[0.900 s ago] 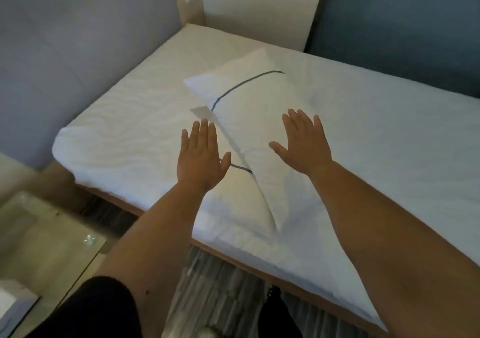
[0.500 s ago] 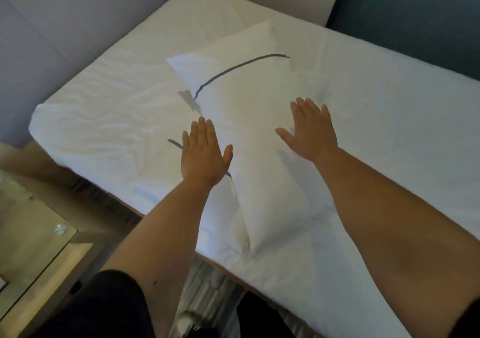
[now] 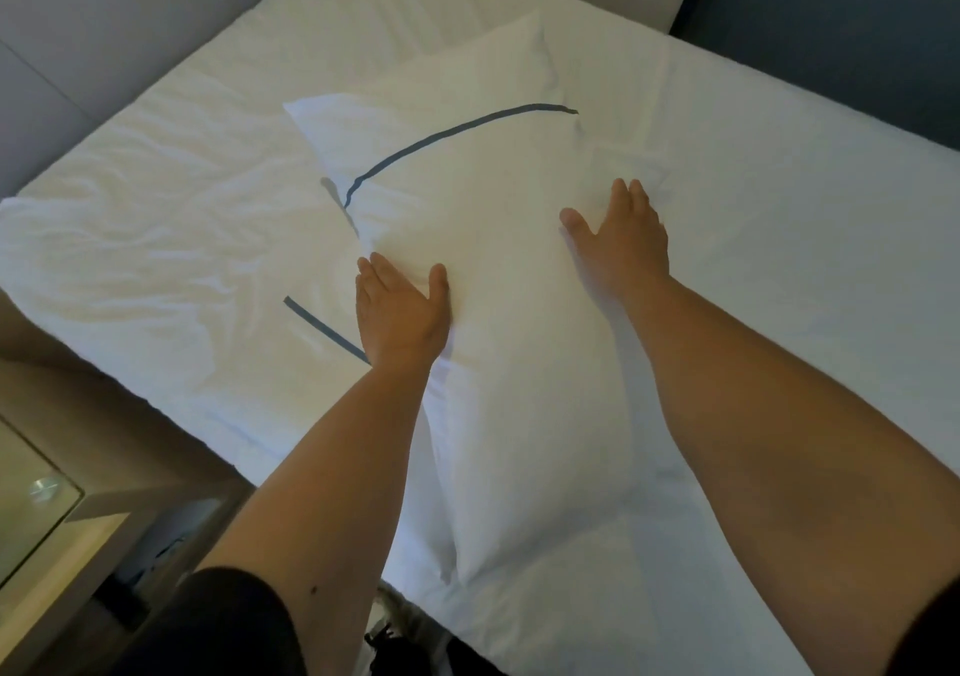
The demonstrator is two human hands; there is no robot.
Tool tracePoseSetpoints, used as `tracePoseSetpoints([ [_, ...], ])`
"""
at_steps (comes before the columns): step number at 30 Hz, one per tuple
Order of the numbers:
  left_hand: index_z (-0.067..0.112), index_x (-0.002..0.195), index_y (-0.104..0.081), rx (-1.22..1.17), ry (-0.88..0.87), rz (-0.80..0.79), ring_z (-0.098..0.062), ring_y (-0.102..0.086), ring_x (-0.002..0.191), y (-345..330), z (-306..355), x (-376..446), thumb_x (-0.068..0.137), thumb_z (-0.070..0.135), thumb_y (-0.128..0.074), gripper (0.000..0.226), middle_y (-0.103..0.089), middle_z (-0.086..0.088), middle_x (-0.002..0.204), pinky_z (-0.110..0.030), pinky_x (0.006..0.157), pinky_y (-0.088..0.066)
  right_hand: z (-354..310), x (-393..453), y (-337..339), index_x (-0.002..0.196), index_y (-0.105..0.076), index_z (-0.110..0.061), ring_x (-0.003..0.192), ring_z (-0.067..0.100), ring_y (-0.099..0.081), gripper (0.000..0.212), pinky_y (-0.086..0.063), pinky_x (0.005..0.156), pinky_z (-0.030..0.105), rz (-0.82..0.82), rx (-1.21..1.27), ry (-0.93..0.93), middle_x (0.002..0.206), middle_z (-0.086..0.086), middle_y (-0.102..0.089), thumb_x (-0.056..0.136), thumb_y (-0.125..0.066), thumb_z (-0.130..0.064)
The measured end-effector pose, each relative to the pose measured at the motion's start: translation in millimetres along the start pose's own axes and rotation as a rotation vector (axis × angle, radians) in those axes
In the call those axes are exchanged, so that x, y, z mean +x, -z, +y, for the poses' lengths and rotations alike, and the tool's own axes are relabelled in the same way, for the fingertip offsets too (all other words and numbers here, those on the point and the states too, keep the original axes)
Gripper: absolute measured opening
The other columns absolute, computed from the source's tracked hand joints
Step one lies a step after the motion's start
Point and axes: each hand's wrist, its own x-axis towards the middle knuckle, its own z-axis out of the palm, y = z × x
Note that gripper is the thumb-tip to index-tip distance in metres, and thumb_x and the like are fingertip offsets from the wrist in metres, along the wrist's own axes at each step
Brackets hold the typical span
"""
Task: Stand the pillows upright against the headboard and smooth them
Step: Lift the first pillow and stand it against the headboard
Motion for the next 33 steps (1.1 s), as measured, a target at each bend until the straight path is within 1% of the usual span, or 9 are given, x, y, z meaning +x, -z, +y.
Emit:
tracePoseSetpoints([
  [3,0.010,0.153,-0.005,-0.184,0.148,-0.010,-0.029,-0.016,0.147,-6.4,7.3,11.7,0.088,0.069,-0.034,0.093,-0.012,-0.010,0.162,-0.046,0.118,-0.021,-3.5,19.8,-4.8,0.155,-0.011,-0.011,0.145,0.034,-0.025,0.096,-0.023,0.116,0.047,-0.076,0.096,-0.121,0.163,0.013,-0.014,0.087,-0.034,-0.074],
  [6,0.014,0.153,-0.007,-0.308,0.238,-0.032,-0.031,-0.027,0.142,-12.1,13.3,21.9,0.086,0.070,-0.036,0.093,-0.017,-0.007,0.161,-0.048,0.112,-0.027,-0.6,39.2,-9.3,0.155,-0.011,-0.013,0.139,0.036,-0.035,0.102,-0.031,0.112,0.051,-0.149,0.196,-0.241,0.158,0.013,-0.025,0.081,-0.034,-0.080],
  [11,0.017,0.147,-0.020,-0.468,0.330,-0.029,-0.034,-0.047,0.127,-14.1,16.8,35.3,0.080,0.076,-0.037,0.091,-0.040,-0.008,0.148,-0.049,0.103,-0.040,3.2,52.1,-20.5,0.154,-0.012,-0.018,0.137,0.037,-0.038,0.103,-0.032,0.110,0.049,-0.186,0.243,-0.323,0.153,0.015,-0.032,0.077,-0.034,-0.083],
  [15,0.018,0.150,-0.014,-0.526,0.384,-0.065,-0.035,-0.047,0.128,-11.0,15.4,44.9,0.083,0.074,-0.037,0.090,-0.041,-0.010,0.147,-0.045,0.099,-0.038,8.5,55.0,-23.0,0.155,-0.012,-0.017,0.139,0.036,-0.037,0.104,-0.031,0.111,0.048,-0.190,0.315,-0.386,0.155,0.015,-0.032,0.078,-0.034,-0.084],
  [19,0.014,0.148,-0.020,-0.571,0.363,-0.058,-0.034,-0.051,0.122,-8.9,11.3,46.7,0.087,0.070,-0.037,0.084,-0.050,-0.010,0.139,-0.039,0.089,-0.039,0.8,48.7,-27.9,0.146,-0.029,-0.011,0.126,0.034,-0.049,0.095,-0.041,0.099,0.042,-0.174,0.327,-0.344,0.142,0.013,-0.049,0.081,-0.036,-0.080],
  [22,0.015,0.148,-0.023,-0.628,0.309,-0.033,-0.031,-0.051,0.125,4.7,14.2,43.6,0.090,0.066,-0.037,0.079,-0.050,-0.008,0.141,-0.041,0.099,-0.040,-16.5,39.0,-24.3,0.138,-0.035,-0.011,0.118,0.034,-0.054,0.090,-0.045,0.095,0.043,-0.125,0.312,-0.290,0.132,0.013,-0.055,0.081,-0.037,-0.080],
  [26,0.020,0.150,-0.021,-0.699,0.246,-0.016,-0.028,-0.048,0.129,34.7,19.4,36.7,0.090,0.066,-0.037,0.078,-0.048,-0.005,0.145,-0.041,0.105,-0.039,-45.4,27.8,-7.2,0.133,-0.041,-0.010,0.112,0.034,-0.057,0.086,-0.047,0.091,0.043,-0.068,0.320,-0.231,0.124,0.013,-0.059,0.082,-0.041,-0.079],
  [30,0.031,0.152,-0.003,-0.719,0.236,0.041,-0.031,-0.045,0.132,76.1,8.5,34.0,0.090,0.067,-0.036,0.079,-0.044,-0.008,0.148,-0.046,0.110,-0.035,-90.2,14.7,6.4,0.131,-0.043,-0.011,0.111,0.034,-0.058,0.081,-0.043,0.082,0.038,-0.021,0.309,-0.161,0.121,0.013,-0.061,0.083,-0.043,-0.076],
  [33,0.024,0.153,-0.007,-0.720,0.208,0.127,-0.027,-0.044,0.133,115.0,-11.6,40.2,0.092,0.064,-0.037,0.079,-0.043,-0.005,0.149,-0.042,0.110,-0.033,-134.1,-1.3,7.6,0.130,-0.044,-0.011,0.109,0.033,-0.058,0.077,-0.040,0.077,0.035,0.003,0.339,-0.115,0.120,0.012,-0.062,0.084,-0.045,-0.073],
])
